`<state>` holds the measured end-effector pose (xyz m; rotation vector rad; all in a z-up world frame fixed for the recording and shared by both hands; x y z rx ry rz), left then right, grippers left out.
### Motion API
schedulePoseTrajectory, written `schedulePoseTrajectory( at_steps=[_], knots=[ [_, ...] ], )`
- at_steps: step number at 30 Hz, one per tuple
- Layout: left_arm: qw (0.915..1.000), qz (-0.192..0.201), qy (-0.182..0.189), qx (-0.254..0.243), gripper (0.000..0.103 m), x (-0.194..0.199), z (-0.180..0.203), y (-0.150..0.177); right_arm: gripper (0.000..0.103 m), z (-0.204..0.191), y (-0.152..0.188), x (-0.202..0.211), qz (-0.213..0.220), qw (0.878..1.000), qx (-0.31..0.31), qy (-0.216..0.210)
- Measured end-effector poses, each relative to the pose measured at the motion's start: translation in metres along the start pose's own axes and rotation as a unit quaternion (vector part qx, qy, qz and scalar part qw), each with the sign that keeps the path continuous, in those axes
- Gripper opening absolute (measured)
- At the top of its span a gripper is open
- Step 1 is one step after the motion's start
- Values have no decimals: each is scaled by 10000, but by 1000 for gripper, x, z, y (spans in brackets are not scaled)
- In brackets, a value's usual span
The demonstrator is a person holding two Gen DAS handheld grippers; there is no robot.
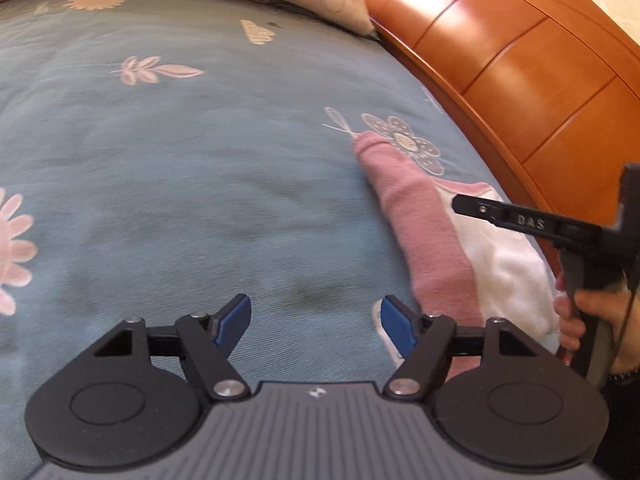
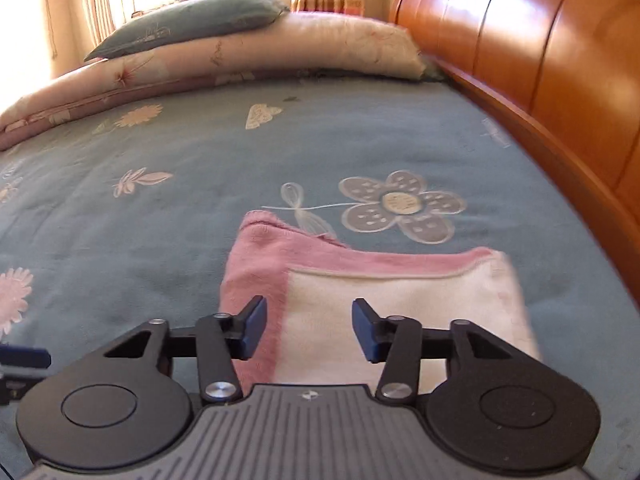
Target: Fold clothes
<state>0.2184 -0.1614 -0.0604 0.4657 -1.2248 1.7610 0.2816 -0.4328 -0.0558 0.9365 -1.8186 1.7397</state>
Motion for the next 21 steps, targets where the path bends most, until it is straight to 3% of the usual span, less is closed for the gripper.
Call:
schedulePoseTrajectory(
  at_steps=[2,6,10,14,16,21],
  knots=[
    [10000,18,-49,82,73,2,-11,2,53,-8,3,-23,-219,9997,67,-47],
    [9995,2,-18,315,73,1,-28,2,71,-28,8,-45,-114,9985,495,208],
    [9992,70,14,381,73,8,-38,4,69,-38,5,-27,-196,9974,619,318],
    [9992,159,35,356,76,15,-44,7,69,-38,16,11,-113,9995,133,-273],
    [9994,159,33,321,76,18,-45,9,71,-42,32,14,-298,9985,-21,-464],
    [9995,109,174,239,76,29,-43,15,72,-56,46,19,-257,9996,-18,-146]
  ],
)
Point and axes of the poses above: each gripper's, at about its wrist camera, not at the fingertips, and x roughly against the way its jaws point, z to its right, y to its underside, the point moved 2 cm from there along -x, roughly the way its jaws point, and after that the axes turned 1 degree about y, right-handed, at the moved point
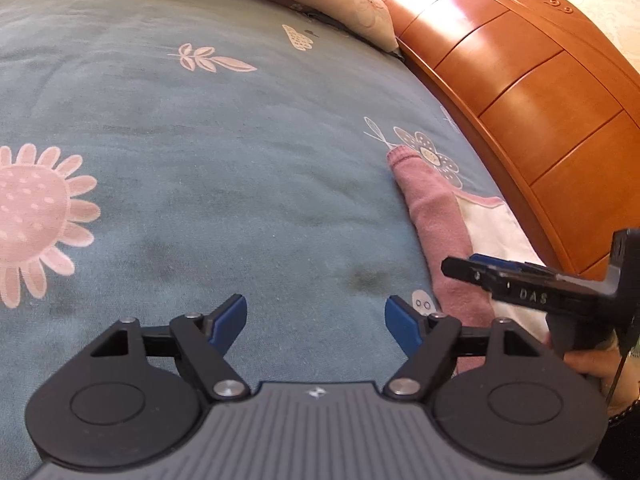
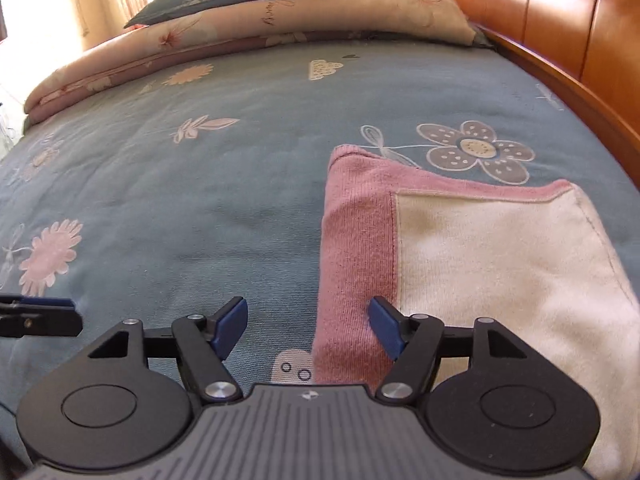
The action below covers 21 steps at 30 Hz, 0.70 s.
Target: Fold clothes
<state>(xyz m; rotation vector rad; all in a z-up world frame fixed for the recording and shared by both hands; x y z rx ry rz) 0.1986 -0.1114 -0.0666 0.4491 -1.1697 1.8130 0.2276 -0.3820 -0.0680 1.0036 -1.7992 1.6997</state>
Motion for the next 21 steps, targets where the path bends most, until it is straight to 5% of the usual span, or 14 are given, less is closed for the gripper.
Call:
schedulePoseTrajectory(
  at_steps=[4,9,13,17,21],
  knots=[
    [9998,49,28,-170,78,20,1,5,69,9,-5,44,330,9988,-361,-22],
    [9991,43,157,-380,79,41,5,5,50,48,-4,130,658,9950,-546,524],
    [9967,-31,337,-741,81,53,19,2,50,69,-8,182,638,9914,-200,1125],
    [9946,-132,431,-933,83,49,44,-15,38,90,-5,188,603,9927,44,1044],
    [9885,-412,493,-1369,83,21,91,-35,15,109,21,146,592,9956,146,709]
  ],
)
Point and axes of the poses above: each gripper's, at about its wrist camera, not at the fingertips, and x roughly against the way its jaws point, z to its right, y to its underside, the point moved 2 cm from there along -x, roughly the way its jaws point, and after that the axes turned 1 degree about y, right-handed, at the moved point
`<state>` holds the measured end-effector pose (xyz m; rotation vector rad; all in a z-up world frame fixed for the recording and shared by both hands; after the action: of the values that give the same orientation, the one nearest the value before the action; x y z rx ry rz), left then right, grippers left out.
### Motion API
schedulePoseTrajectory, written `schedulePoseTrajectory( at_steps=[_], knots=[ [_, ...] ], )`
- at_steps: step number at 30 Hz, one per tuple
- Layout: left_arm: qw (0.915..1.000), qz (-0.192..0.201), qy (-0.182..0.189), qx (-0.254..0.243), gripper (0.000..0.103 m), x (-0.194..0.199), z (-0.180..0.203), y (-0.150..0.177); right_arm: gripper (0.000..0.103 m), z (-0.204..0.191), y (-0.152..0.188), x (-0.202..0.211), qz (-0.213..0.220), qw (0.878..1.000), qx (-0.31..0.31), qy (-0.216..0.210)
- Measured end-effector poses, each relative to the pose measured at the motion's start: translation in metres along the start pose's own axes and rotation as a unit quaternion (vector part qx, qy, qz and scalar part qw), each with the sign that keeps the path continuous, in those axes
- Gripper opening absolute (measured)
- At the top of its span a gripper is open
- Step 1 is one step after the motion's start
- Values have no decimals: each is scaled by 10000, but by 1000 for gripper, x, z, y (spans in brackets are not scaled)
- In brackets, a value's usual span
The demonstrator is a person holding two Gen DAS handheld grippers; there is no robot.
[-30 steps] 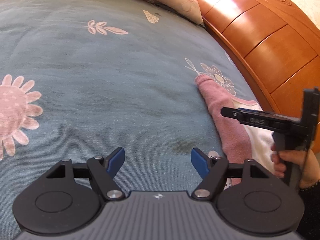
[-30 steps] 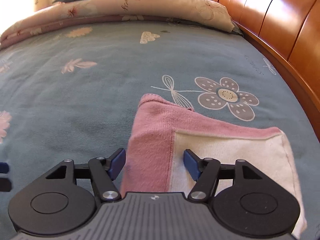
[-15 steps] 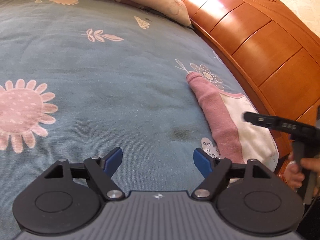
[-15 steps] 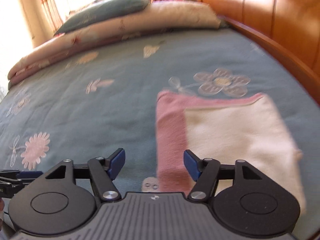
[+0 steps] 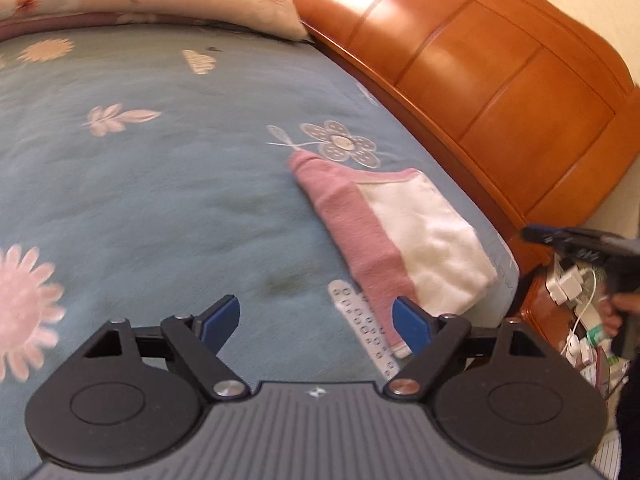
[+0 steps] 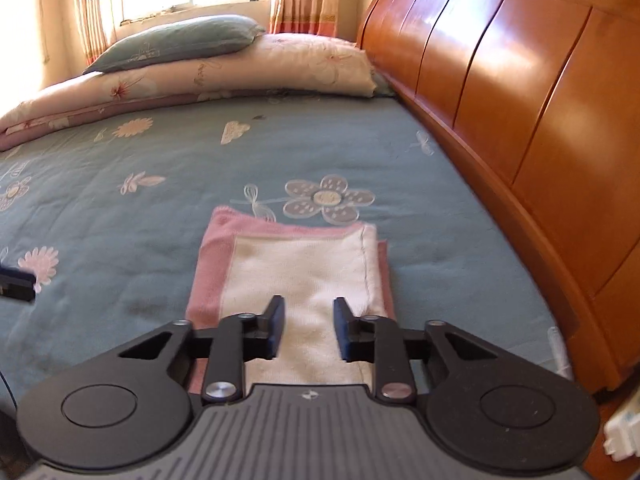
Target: Fold clothes
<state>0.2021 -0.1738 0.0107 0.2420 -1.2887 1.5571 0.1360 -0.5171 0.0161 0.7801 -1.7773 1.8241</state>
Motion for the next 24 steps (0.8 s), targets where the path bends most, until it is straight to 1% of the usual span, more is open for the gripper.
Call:
schedulePoseTrajectory(
  at_steps=[1,3,6,7,8,11,12,14,16,17,19,21,24],
  knots=[
    [9999,-65,24,-134,83,-10,11,-10,15,2,8,-12,18,9999,44,-102],
    [9993,-184,84,-306,83,-31,32,-31,13,2,17,-31,125,9996,236,-88],
    [9978,-309,340,-482,83,-69,65,-66,13,3,17,-48,407,9972,456,-430],
    [9970,-342,458,-517,83,-82,76,-76,13,4,17,-55,407,9969,510,-447],
    [9962,-354,562,-556,84,-96,86,-85,13,6,16,-61,396,9966,562,-452],
    [9929,-468,837,-699,84,-141,114,-108,12,27,30,-89,48,9986,474,-228],
    [9916,-517,915,-748,83,-157,122,-113,5,37,39,-99,-71,9991,338,-226],
    [9890,-616,1042,-848,83,-189,138,-120,3,51,55,-105,-34,9991,22,-431],
    [9866,-723,1144,-916,83,-219,152,-122,3,59,66,-99,147,9977,-264,-614],
    [9847,-798,1221,-949,83,-234,159,-123,3,61,68,-96,197,9973,-325,-630],
    [9825,-799,1275,-1096,83,-257,170,-120,4,63,73,-89,297,9965,-436,-651],
    [9806,-786,1363,-1166,83,-273,179,-118,5,61,75,-78,394,9963,-425,-633],
    [9779,-794,1481,-1243,83,-294,191,-116,11,57,69,-57,784,9952,-285,-518]
  ],
)
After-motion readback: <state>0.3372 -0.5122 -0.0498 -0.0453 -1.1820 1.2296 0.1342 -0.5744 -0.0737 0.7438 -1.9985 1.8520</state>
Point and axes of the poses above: each gripper's, at about its wrist camera, not at the fingertips, and x roughly against the way its jaws point, z to its right, y to its underside, the point moved 2 cm from there along -x, roughly the way its jaws point, and after that the axes turned 1 degree about y, right-handed, at the moved point
